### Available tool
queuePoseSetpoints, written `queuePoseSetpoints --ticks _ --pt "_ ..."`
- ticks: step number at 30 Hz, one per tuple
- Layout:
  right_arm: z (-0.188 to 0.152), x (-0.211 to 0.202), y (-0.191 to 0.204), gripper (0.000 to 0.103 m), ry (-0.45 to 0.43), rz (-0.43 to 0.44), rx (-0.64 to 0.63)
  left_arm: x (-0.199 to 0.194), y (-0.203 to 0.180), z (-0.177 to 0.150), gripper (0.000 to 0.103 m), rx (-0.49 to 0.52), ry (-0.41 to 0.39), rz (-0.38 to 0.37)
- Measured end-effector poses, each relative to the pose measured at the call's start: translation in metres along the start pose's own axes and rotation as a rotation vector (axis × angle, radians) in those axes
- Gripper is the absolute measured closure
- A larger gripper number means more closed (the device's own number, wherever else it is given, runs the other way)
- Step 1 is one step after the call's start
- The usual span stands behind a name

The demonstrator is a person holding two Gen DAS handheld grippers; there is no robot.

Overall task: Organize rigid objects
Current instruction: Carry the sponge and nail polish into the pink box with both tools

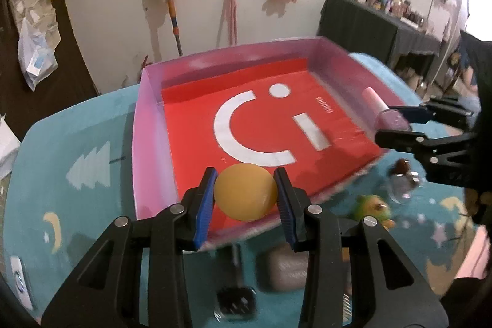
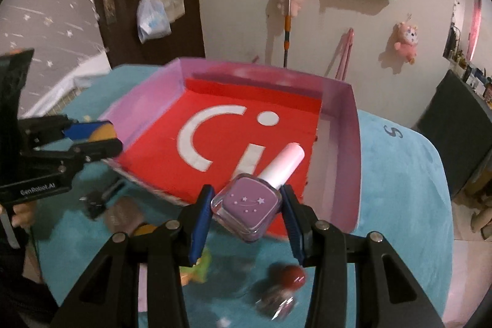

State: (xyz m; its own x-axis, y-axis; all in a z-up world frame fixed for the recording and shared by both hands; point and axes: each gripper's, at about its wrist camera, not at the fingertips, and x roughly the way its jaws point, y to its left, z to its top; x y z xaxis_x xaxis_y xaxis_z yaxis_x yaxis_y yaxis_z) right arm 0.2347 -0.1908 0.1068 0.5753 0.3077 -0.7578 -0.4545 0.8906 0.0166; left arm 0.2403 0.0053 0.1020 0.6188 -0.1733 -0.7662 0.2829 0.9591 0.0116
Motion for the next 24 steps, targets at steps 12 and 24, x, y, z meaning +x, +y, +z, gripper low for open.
queuePoseSetpoints --ticks 12,24 --pt "0.018 0.056 -0.016 0.056 0.257 -0.035 -0.098 0.057 0.004 0.007 0.067 0.052 0.174 0.021" --pt "0.020 0.075 -0.015 0.056 0.347 -0.119 -0.196 0.071 -0.002 0.009 0.067 0.053 0.210 0.027"
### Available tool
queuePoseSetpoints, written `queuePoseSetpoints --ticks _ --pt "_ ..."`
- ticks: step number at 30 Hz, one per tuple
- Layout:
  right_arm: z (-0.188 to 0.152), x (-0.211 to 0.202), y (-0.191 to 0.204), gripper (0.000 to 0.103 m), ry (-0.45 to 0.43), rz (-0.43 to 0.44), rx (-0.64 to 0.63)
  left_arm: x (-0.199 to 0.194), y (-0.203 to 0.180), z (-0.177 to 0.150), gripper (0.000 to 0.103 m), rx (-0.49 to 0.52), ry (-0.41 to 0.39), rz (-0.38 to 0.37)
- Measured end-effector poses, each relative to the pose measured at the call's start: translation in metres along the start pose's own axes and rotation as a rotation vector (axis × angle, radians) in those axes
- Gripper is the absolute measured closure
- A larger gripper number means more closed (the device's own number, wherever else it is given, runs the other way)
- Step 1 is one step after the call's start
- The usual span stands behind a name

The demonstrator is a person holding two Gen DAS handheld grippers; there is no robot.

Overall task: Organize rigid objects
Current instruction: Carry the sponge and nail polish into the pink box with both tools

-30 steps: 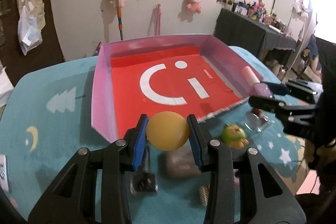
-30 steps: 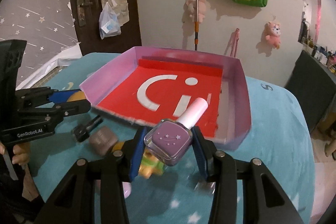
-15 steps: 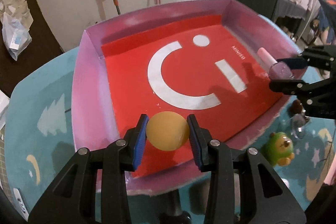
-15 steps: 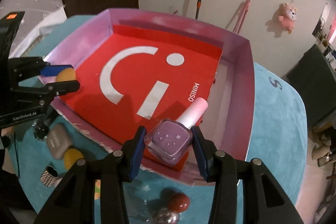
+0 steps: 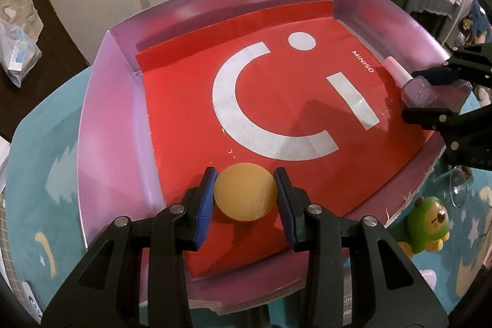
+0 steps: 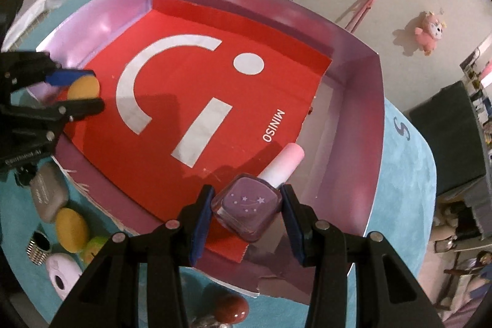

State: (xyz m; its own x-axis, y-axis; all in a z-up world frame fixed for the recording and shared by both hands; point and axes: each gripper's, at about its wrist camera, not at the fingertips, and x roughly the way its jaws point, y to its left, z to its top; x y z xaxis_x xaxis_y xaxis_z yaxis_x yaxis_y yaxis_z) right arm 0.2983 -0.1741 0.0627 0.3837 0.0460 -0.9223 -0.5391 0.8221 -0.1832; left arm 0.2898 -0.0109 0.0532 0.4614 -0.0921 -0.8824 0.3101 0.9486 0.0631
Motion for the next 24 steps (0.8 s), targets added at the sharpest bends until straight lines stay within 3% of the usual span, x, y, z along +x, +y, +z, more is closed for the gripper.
queuePoseSetpoints --ticks 19,24 --pt "0.0026 0.0083 0.0059 0.056 0.030 -0.056 -0.065 0.0037 0.0037 0.0018 0.067 -0.001 0.013 -0.006" --pt "0.0032 0.0083 0.0061 0.056 0.032 -0.053 -0.060 0.0035 0.0038 0.0011 0.057 0.006 0.008 -0.012"
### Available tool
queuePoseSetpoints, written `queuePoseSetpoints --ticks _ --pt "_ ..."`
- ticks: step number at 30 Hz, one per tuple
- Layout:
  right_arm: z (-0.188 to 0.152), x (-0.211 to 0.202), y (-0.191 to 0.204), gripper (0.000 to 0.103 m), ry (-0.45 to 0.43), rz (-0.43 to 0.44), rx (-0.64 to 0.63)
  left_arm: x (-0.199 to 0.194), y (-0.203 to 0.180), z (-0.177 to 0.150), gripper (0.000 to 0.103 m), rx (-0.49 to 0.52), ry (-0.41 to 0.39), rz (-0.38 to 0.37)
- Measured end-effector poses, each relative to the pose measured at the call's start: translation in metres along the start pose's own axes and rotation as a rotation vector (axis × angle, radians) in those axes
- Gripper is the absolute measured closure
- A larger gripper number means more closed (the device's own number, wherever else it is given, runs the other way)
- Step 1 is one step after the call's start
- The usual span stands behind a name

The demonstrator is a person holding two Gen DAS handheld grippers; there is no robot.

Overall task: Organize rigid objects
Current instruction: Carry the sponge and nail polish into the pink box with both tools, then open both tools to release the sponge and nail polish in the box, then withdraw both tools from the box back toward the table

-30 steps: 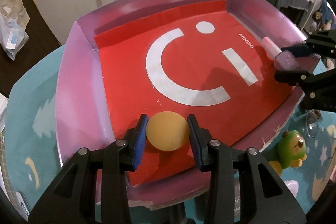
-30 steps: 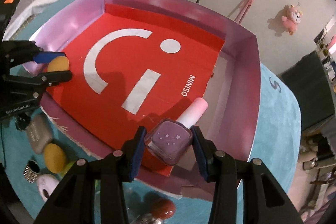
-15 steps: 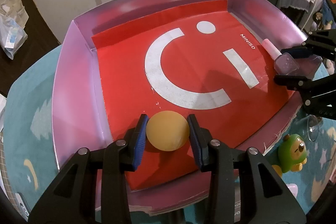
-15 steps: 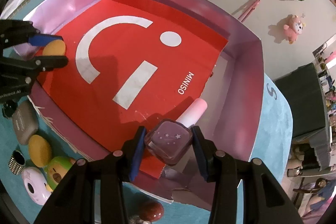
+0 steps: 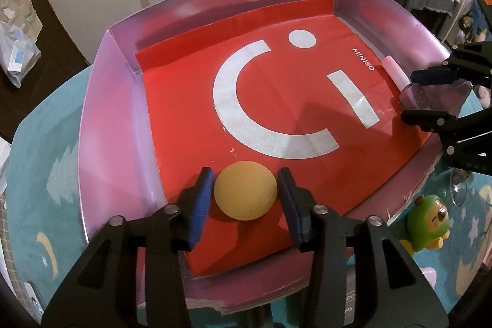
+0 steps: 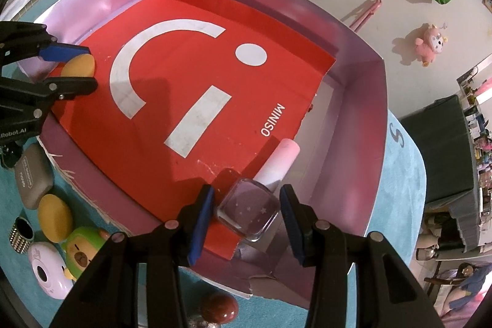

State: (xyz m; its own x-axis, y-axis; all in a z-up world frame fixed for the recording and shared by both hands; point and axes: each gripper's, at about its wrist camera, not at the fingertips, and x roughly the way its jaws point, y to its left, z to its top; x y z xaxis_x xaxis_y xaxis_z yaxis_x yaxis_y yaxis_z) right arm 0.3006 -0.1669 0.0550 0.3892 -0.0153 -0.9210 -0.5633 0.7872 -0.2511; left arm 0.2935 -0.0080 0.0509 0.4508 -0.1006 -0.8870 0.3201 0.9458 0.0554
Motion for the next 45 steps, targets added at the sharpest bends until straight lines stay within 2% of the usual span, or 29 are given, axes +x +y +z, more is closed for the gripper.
queuePoseSetpoints --ticks 2,6,9,12,13,14,15,19,21,23,26,31,33,35,38,45 --pt "0.000 0.000 0.000 0.056 0.001 -0.001 -0.001 -0.001 -0.001 -0.001 0.052 0.003 -0.005 -0.013" --pt "0.000 -0.001 0.000 0.055 0.001 0.004 0.006 -0.005 -0.001 -0.003 0.051 -0.005 -0.028 -0.004" --pt "-0.001 -0.006 -0.003 0.049 -0.012 0.025 0.030 -0.015 0.003 -0.005 0.049 -0.035 -0.051 -0.036" --pt "-0.002 -0.019 -0.002 0.043 -0.051 0.035 0.046 -0.036 0.004 -0.012 0.042 -0.062 -0.106 -0.053" --pt "-0.003 -0.024 -0.002 0.042 -0.064 0.037 0.052 -0.043 0.004 -0.014 0.036 -0.070 -0.123 -0.046" --pt "-0.004 -0.032 -0.002 0.039 -0.084 0.045 0.059 -0.050 0.003 -0.016 0.028 -0.079 -0.139 -0.039" --pt "-0.006 -0.042 -0.001 0.037 -0.115 0.054 0.066 -0.059 0.002 -0.019 0.026 -0.091 -0.165 -0.031" --pt "-0.014 -0.083 0.003 0.024 -0.254 0.096 0.093 -0.098 -0.005 -0.033 0.026 -0.107 -0.268 -0.022" --pt "-0.019 -0.106 0.006 0.022 -0.317 0.099 0.111 -0.112 -0.009 -0.040 0.024 -0.115 -0.303 -0.009" --pt "-0.025 -0.124 0.010 0.016 -0.366 0.103 0.125 -0.127 -0.013 -0.050 0.019 -0.126 -0.342 0.004" --pt "-0.040 -0.153 0.017 0.007 -0.440 0.097 0.149 -0.146 -0.019 -0.065 0.016 -0.135 -0.401 0.024" --pt "-0.076 -0.188 0.030 0.000 -0.537 0.086 0.212 -0.168 -0.031 -0.090 0.015 -0.149 -0.466 0.029" --pt "-0.091 -0.197 0.036 0.000 -0.566 0.082 0.243 -0.174 -0.034 -0.098 0.014 -0.157 -0.489 0.034" --pt "-0.104 -0.201 0.041 0.000 -0.584 0.074 0.264 -0.180 -0.039 -0.110 0.007 -0.165 -0.518 0.045" --pt "-0.125 -0.204 0.048 0.000 -0.605 0.073 0.304 -0.187 -0.045 -0.129 0.007 -0.176 -0.563 0.048" --pt "-0.167 -0.197 0.067 0.000 -0.642 0.025 0.390 -0.182 -0.053 -0.162 0.006 -0.216 -0.590 0.061"
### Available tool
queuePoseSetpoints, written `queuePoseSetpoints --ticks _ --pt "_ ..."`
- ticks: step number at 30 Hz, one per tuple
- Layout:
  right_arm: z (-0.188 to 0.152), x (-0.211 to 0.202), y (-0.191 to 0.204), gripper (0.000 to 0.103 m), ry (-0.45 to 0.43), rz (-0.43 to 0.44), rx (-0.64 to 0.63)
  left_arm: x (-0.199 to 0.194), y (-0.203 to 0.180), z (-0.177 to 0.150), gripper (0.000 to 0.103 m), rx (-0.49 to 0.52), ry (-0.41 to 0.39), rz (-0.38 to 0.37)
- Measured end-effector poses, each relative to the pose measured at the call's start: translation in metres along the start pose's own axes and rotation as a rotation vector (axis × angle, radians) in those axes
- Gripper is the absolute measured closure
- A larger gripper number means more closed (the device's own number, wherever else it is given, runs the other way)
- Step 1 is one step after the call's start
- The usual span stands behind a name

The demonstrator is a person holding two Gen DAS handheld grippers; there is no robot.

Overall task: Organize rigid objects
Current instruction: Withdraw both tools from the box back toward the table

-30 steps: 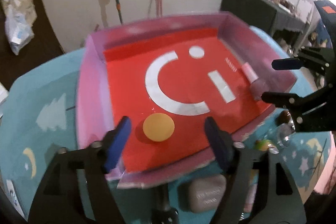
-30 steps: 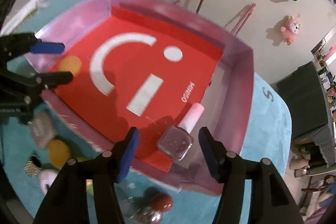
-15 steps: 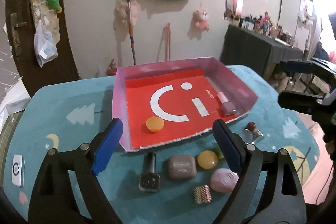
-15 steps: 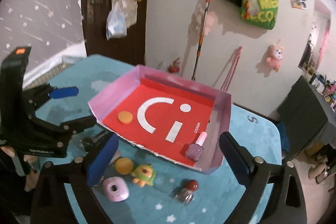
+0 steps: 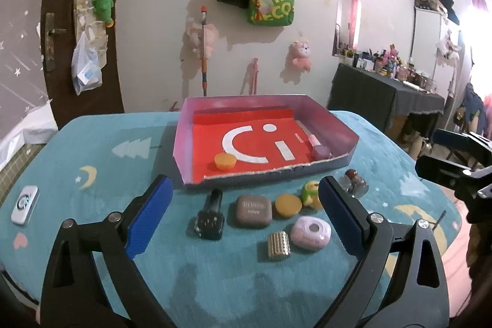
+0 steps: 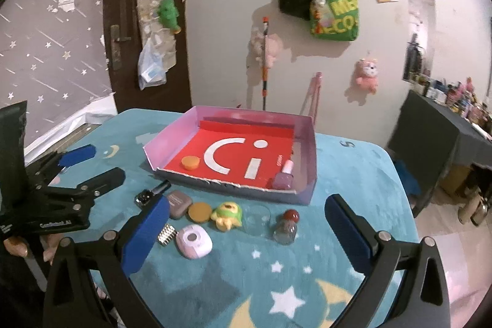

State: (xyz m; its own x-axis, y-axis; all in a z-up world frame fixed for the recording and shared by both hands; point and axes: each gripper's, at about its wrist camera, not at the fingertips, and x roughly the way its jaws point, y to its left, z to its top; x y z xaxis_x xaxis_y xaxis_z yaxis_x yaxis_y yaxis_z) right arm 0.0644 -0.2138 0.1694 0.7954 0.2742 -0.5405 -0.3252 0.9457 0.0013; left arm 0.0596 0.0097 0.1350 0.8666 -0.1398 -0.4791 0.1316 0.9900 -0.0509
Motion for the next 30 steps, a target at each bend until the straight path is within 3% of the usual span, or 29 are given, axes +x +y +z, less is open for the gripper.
queuePoseSetpoints --ticks 10,19,30 --pt "-0.052 0.005 0.003 0.000 -0.063 -0.053 0.084 0.006 -0.005 -0.040 0.005 -0.027 -0.015 0.022" --pt "-0.089 0.030 -0.006 0.000 -0.019 -0.107 0.148 0.024 -0.007 -0.063 0.005 -0.032 0.042 0.031" --pt "-0.110 0.047 -0.007 0.000 0.018 -0.103 0.174 0.041 -0.008 -0.080 0.005 -0.035 0.102 0.045"
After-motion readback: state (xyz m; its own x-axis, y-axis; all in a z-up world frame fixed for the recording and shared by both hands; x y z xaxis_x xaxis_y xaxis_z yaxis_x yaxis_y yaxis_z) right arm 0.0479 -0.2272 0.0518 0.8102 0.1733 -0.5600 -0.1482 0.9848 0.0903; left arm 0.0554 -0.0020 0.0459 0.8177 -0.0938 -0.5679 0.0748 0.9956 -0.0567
